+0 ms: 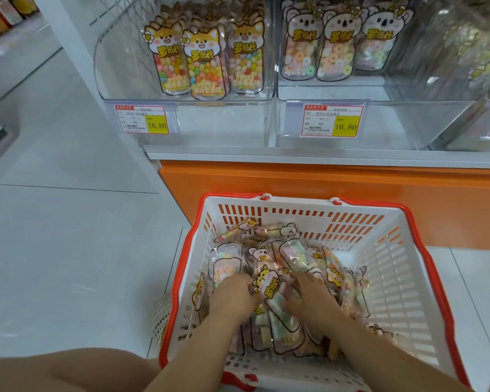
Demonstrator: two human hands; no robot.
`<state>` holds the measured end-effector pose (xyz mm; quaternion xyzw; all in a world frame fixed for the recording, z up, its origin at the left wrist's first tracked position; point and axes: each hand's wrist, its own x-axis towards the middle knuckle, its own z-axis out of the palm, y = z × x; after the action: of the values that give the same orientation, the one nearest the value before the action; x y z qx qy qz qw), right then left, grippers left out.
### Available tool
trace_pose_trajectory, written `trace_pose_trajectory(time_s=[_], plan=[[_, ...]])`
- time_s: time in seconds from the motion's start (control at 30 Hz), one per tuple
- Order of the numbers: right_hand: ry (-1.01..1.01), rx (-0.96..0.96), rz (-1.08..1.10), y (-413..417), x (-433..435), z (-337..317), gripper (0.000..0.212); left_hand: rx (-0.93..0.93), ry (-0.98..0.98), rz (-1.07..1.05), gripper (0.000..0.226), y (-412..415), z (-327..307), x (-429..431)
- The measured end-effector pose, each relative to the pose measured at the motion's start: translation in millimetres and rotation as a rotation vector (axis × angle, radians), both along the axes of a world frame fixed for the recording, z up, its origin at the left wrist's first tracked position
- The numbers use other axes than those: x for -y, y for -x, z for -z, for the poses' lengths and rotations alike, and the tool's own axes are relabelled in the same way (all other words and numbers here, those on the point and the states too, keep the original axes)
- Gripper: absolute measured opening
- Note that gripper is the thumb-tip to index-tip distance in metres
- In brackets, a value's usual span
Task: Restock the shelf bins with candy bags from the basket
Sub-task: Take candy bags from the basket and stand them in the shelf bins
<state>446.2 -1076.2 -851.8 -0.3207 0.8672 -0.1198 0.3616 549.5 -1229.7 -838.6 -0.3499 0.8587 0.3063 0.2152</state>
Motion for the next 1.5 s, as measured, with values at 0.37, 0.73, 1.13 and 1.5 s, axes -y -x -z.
trace_pose_trajectory(time_s=[0.37, 0.73, 1.13, 1.5], plan=[[0.322, 0.542, 0.383, 38.2, -20.4, -32.0, 0.073, -0.299, -0.523, -0.137, 0.010, 10.0, -61.9, 12.1], [0.828, 0.499, 0.610, 51.1, -25.4, -143.0, 0.074, -0.771, -1.160, -0.599, 0.063, 45.5, -147.5, -6.2], [1.140, 0.370, 0.792, 80.8, -79.0, -232.8, 0.023, -0.882, -1.153, -0.387, 0.039, 99.4, -217.6, -121.9], [1.033, 0.192, 0.643, 145.7, -135.3, -294.4, 0.029, -1.040, -0.856, -0.221, 0.070, 176.3, -266.1, -137.0]])
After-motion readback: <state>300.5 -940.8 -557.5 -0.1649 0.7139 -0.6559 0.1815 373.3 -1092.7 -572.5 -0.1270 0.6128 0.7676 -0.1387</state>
